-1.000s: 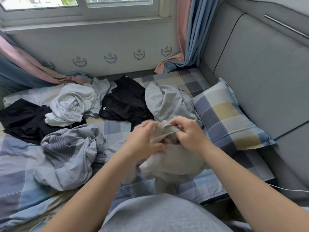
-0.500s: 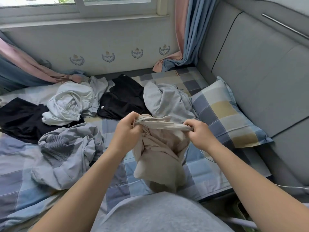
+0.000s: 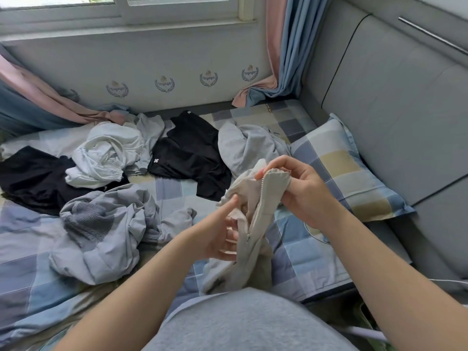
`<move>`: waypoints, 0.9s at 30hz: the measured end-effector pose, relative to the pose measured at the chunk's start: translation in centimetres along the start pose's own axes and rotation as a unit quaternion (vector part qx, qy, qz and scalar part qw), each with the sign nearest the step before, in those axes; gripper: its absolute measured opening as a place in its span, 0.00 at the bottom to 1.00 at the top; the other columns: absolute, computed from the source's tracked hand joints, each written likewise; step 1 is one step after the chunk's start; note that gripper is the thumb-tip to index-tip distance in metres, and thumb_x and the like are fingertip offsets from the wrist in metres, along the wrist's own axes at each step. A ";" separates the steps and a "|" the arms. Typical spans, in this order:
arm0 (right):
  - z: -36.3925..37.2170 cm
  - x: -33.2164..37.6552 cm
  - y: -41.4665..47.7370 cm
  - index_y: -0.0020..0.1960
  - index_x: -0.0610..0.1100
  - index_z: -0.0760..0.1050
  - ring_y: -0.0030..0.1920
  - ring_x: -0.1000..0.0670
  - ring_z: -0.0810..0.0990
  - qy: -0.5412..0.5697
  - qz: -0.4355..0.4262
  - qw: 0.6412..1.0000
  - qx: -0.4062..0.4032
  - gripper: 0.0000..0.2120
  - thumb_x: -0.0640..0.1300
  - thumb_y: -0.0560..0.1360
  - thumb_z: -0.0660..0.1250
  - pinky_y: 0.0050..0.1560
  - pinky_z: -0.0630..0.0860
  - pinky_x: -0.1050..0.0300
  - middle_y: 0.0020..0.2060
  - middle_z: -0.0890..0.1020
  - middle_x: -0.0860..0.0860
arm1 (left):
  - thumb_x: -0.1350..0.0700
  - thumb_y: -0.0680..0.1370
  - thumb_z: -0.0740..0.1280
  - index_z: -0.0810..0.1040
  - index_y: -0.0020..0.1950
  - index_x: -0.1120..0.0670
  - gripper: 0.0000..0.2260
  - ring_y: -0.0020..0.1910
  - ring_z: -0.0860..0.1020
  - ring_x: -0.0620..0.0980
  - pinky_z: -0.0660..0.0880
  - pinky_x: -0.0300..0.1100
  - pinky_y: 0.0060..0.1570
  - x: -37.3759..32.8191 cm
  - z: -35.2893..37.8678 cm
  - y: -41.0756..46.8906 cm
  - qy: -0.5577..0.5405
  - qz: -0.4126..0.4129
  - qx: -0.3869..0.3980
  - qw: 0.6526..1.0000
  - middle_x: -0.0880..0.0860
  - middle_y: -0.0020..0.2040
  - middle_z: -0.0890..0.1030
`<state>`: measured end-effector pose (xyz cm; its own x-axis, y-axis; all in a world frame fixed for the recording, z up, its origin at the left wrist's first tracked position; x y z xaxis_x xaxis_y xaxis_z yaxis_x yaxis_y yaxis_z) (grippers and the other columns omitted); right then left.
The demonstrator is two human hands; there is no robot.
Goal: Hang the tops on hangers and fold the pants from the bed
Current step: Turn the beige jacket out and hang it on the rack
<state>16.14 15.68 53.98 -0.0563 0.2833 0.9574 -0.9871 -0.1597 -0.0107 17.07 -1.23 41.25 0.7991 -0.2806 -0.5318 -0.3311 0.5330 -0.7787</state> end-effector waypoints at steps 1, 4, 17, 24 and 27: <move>0.2 -0.1 -0.2 0.45 0.43 0.81 0.43 0.48 0.81 0.045 0.014 0.999 0.010 0.11 0.31 0.73 0.63 0.42 0.77 0.53 0.44 0.84 0.43 | 0.27 0.74 0.62 0.76 0.50 0.53 0.28 0.35 0.81 0.52 0.78 0.45 0.44 0.3 -0.4 0.4 -0.020 -0.018 -0.028 0.999 0.52 0.37 0.80; 0.4 -0.7 -0.6 0.46 0.40 0.80 0.42 0.47 0.82 0.118 0.056 0.991 0.033 0.12 0.29 0.72 0.60 0.43 0.81 0.55 0.43 0.83 0.42 | 0.47 0.76 0.69 0.76 0.44 0.53 0.10 0.34 0.77 0.50 0.77 0.41 0.37 0.6 -1.1 2.0 -0.041 0.008 -0.131 0.991 0.51 0.36 0.77; -10.4 -10.4 -4.6 0.52 0.44 0.70 0.37 0.47 0.75 0.029 0.311 0.905 -0.289 0.13 0.28 0.77 0.64 0.36 0.69 0.53 0.42 0.77 0.43 | 0.67 0.71 0.52 0.74 0.51 0.63 0.15 0.29 0.76 0.50 0.78 0.42 0.34 0.0 -6.8 0.7 -0.435 0.205 -0.103 0.871 0.56 0.36 0.76; -9.0 -18.2 -10.1 0.45 0.43 0.79 0.32 0.53 0.77 -0.053 0.563 0.814 -0.128 0.06 0.45 0.76 0.73 0.33 0.68 0.63 0.36 0.82 0.48 | 0.58 0.81 0.64 0.81 0.41 0.57 0.11 0.32 0.82 0.50 0.81 0.43 0.31 1.4 -6.9 0.8 -0.366 0.221 -0.141 0.893 0.54 0.36 0.83; -8.8 -19.9 -11.4 0.39 0.42 0.76 0.29 0.53 0.73 -0.138 0.609 0.779 -0.066 0.09 0.41 0.76 0.72 0.33 0.69 0.61 0.30 0.77 0.47 | 0.60 0.76 0.66 0.77 0.38 0.55 0.07 0.33 0.81 0.50 0.81 0.46 0.37 1.5 -7.1 0.5 -0.381 0.225 -0.120 0.889 0.53 0.36 0.79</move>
<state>27.22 20.17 32.54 -0.9456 -0.2192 0.2405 -0.2358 -0.0476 -0.9706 14.58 -7.03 37.69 0.6368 0.5882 -0.4985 -0.7272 0.2433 -0.6419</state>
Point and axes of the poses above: each hand's wrist, its own y-axis towards the middle knuckle, its own z-axis out of the palm, x = y × z, the point moved 6 cm from there along y, towards the middle knuckle
